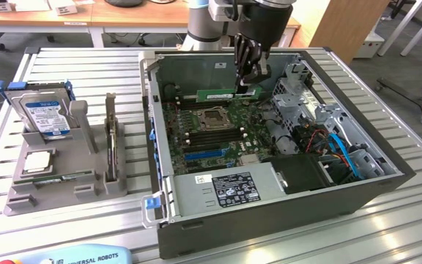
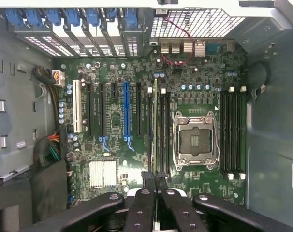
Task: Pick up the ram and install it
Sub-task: 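Pick up the ram and move it above insertion slot, then insert the ram into the slot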
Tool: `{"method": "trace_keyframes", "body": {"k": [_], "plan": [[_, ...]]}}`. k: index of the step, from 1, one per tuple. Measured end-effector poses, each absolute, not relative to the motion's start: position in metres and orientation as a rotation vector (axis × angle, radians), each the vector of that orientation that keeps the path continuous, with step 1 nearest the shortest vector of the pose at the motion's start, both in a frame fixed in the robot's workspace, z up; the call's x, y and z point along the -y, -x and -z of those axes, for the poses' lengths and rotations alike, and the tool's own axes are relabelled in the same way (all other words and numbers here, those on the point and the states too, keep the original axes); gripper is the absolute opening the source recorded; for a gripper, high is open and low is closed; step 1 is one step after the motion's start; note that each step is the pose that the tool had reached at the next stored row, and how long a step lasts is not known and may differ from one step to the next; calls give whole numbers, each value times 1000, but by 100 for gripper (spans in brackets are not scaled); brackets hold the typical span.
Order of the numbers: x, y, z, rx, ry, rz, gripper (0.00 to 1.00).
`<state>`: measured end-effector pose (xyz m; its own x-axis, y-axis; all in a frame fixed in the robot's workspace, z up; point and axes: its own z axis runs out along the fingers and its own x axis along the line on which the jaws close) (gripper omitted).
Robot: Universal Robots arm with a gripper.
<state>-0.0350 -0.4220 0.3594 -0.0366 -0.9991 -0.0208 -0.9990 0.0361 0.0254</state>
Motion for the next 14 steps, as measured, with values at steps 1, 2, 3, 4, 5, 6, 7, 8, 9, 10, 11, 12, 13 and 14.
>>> {"method": "trace_keyframes", "body": {"k": [1, 2, 3, 4, 5, 6, 7, 8, 9, 10, 11, 12, 13, 14], "plan": [[422, 35, -359, 2259, -2179, 51, 11], [422, 35, -359, 2259, -2179, 51, 11], [422, 35, -359, 2259, -2179, 51, 11], [422, 35, -359, 2258, -2180, 51, 11], [422, 35, -359, 2254, -2184, 51, 11], [422, 35, -359, 2249, -2189, 51, 11], [422, 35, -359, 2245, -2193, 51, 11], [422, 35, -359, 2240, -2198, 51, 11], [422, 35, -359, 2237, -2201, 51, 11], [422, 35, -359, 2237, -2201, 51, 11], [422, 35, -359, 2237, -2202, 51, 11], [422, 35, -359, 2237, -2202, 51, 11], [422, 35, -359, 2237, -2202, 51, 11], [422, 35, -359, 2237, -2202, 51, 11]]}}
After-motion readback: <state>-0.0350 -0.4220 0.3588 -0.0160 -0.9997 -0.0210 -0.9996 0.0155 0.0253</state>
